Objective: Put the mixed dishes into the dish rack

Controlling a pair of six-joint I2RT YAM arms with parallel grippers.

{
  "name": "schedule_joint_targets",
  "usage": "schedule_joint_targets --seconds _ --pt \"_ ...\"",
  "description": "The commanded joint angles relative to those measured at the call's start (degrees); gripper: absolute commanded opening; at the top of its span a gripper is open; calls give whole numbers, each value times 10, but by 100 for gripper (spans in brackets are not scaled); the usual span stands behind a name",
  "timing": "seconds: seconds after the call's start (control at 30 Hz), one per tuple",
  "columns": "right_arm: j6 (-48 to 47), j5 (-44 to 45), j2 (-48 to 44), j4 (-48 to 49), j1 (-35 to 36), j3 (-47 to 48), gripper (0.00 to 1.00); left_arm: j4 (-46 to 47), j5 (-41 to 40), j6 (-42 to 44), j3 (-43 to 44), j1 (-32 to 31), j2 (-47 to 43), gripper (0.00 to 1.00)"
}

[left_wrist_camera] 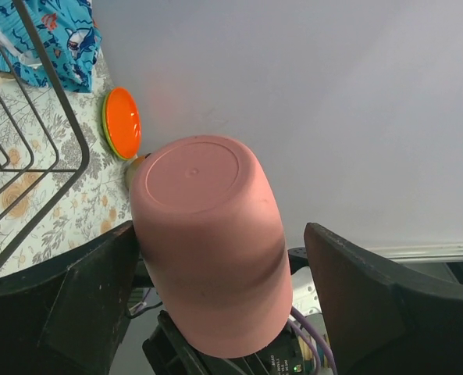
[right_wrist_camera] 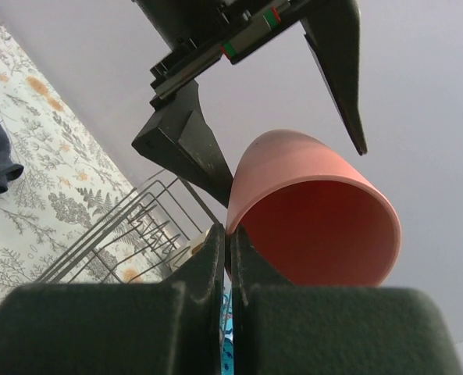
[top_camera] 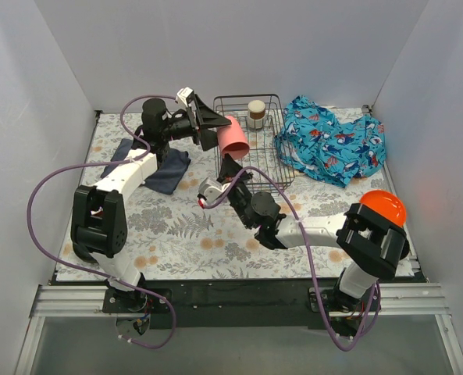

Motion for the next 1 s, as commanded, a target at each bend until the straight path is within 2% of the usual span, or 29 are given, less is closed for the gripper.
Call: schedule_joint_targets --seconds 0.0,0.1,0.2,0.23,0.3,0.33,0.37,0.43,0.47,0.53,0.63,0.7,0.8,0.97 --pt "-8 -21 8 17 6 31 1 -7 -3 -77 -6 1 -19 84" --pt "-8 -28 8 12 7 30 1 -10 -3 -70 -1 1 -18 81" --pt "-5 -24 7 1 7 32 1 -11 -3 -56 3 0 -18 68" --pt "-5 -23 6 -5 7 32 1 -12 -6 -43 6 1 -18 57" --pt "3 -21 0 -41 7 35 2 -10 -9 -25 14 1 -17 48" --pt "8 -17 -3 -56 7 36 7 -8 -9 -17 18 1 -15 45" --pt "14 -15 -11 -83 7 36 19 -9 -12 0 23 1 -13 37" --pt "18 -7 -27 -126 7 34 35 -7 -13 21 38 1 -8 27" --pt "22 0 -32 -139 7 33 45 -8 -17 38 43 1 -5 13" --pt "24 16 -53 -190 8 28 52 -17 -23 50 62 5 5 1" --pt "31 17 -97 -252 7 9 59 -31 -31 80 98 16 20 0" --pt "63 14 -123 -303 8 6 59 -47 -39 102 117 21 38 0" --pt "124 19 -167 -457 7 19 62 -69 -44 133 152 32 54 0" --pt "192 51 -220 -592 1 35 64 -77 -43 159 174 54 67 0"
